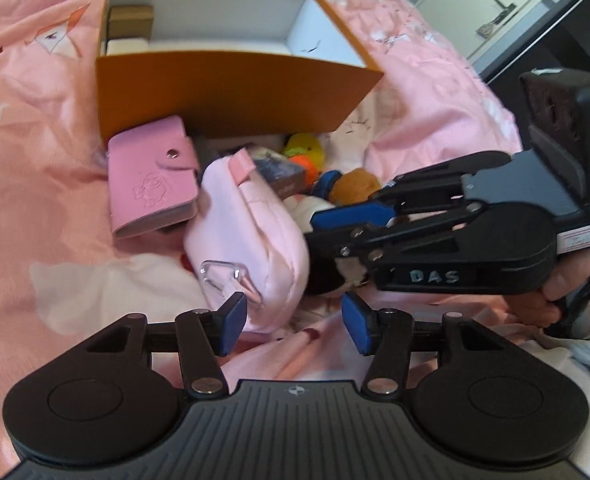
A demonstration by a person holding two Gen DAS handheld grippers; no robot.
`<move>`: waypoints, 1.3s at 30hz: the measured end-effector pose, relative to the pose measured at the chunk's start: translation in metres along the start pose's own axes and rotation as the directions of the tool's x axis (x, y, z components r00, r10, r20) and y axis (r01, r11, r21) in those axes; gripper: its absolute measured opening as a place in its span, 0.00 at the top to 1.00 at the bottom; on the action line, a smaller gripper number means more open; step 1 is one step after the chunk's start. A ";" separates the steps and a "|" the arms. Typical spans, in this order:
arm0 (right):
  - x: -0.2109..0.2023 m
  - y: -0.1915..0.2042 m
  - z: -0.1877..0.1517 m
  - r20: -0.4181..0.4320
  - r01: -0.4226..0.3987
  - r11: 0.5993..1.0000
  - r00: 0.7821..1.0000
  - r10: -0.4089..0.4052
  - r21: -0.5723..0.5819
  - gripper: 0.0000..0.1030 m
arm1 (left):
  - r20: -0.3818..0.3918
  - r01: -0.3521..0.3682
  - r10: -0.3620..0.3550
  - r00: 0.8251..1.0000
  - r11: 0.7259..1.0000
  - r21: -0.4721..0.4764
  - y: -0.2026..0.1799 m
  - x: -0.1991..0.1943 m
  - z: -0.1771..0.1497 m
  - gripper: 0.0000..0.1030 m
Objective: Organize objects
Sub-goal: 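Move both tools back to the pile toward the pink pouch and wallet, then grasp the pink fabric pouch with the right tool while the left tool grasps the pink card wallet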
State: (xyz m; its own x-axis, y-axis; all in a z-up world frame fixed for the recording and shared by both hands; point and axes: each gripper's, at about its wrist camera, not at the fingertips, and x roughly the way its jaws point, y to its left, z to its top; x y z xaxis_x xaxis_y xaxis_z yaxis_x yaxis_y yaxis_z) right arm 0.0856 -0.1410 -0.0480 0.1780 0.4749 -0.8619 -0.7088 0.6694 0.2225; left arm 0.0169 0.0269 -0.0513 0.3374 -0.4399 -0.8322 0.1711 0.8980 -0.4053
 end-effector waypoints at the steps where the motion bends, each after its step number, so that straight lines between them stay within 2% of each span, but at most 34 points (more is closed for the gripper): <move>1: 0.001 0.000 0.001 0.007 -0.007 1.000 1.000 0.007 0.003 0.77 | -0.004 -0.024 0.024 1.000 1.000 -0.004 0.001 0.002 0.000 0.40; 3: 0.003 0.002 0.004 0.020 -0.015 1.000 1.000 0.015 0.008 0.78 | -0.010 -0.055 0.055 0.998 0.998 -0.014 0.005 0.007 0.000 0.42; 5: 0.003 0.003 0.006 0.031 -0.019 1.000 0.999 0.019 0.004 0.78 | -0.012 -0.086 0.086 0.996 0.996 -0.018 0.008 0.009 0.000 0.56; 6: 0.003 0.004 0.007 0.034 -0.021 1.000 0.999 0.021 -0.002 0.77 | -0.010 -0.088 0.088 0.996 0.996 -0.018 0.008 0.010 0.000 0.57; 9: 0.001 0.006 0.009 0.037 -0.017 0.999 0.999 0.018 -0.040 0.76 | 0.025 -0.093 0.093 0.995 0.996 -0.004 0.007 0.004 0.001 0.65; 14: -0.001 0.012 0.016 0.031 0.015 0.987 0.999 -0.010 -0.157 0.76 | 0.112 -0.166 0.163 0.980 0.986 0.021 0.007 -0.013 0.009 0.74; 17: 0.000 0.015 0.023 0.036 0.030 0.971 0.999 -0.022 -0.235 0.75 | 0.147 -0.183 0.180 0.973 0.983 0.007 0.013 -0.019 0.016 0.75; 21: 0.008 0.020 0.035 0.033 0.041 0.937 0.999 -0.032 -0.346 0.68 | 0.184 -0.215 0.207 0.961 0.976 0.022 0.014 -0.025 0.025 0.76; 23: 0.011 0.025 0.040 0.025 0.043 0.909 0.999 -0.036 -0.415 0.64 | 0.196 -0.229 0.215 0.957 0.972 0.051 0.010 -0.026 0.030 0.76; 27: 0.012 0.034 0.046 0.021 0.047 0.835 0.999 -0.043 -0.549 0.47 | 0.207 -0.228 0.199 0.958 0.965 0.130 0.001 -0.023 0.035 0.76; 30: 0.014 0.036 0.050 0.016 0.045 0.789 0.999 -0.045 -0.613 0.45 | 0.216 -0.249 0.210 0.954 0.953 0.174 -0.004 -0.021 0.039 0.76; 33: 0.019 0.033 0.052 -0.006 0.017 0.778 1.000 -0.026 -0.628 0.41 | 0.221 -0.250 0.210 0.952 0.952 0.176 -0.004 -0.021 0.043 0.77; 37: 0.027 0.028 0.051 -0.002 0.006 0.792 1.000 -0.009 -0.610 0.41 | 0.225 -0.255 0.215 0.950 0.952 0.167 -0.001 -0.019 0.045 0.77; 39: 0.029 0.026 0.049 0.002 0.006 0.803 1.000 -0.006 -0.596 0.52 | 0.228 -0.250 0.213 0.950 0.957 0.149 0.002 -0.019 0.047 0.76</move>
State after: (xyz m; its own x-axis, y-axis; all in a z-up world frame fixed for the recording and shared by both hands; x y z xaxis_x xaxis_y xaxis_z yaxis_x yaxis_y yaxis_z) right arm 0.1060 -0.0818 -0.0452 0.1836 0.4715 -0.8626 -0.9749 0.2000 -0.0981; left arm 0.0539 0.0363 -0.0188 0.5680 -0.2284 -0.7907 0.2173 0.9683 -0.1235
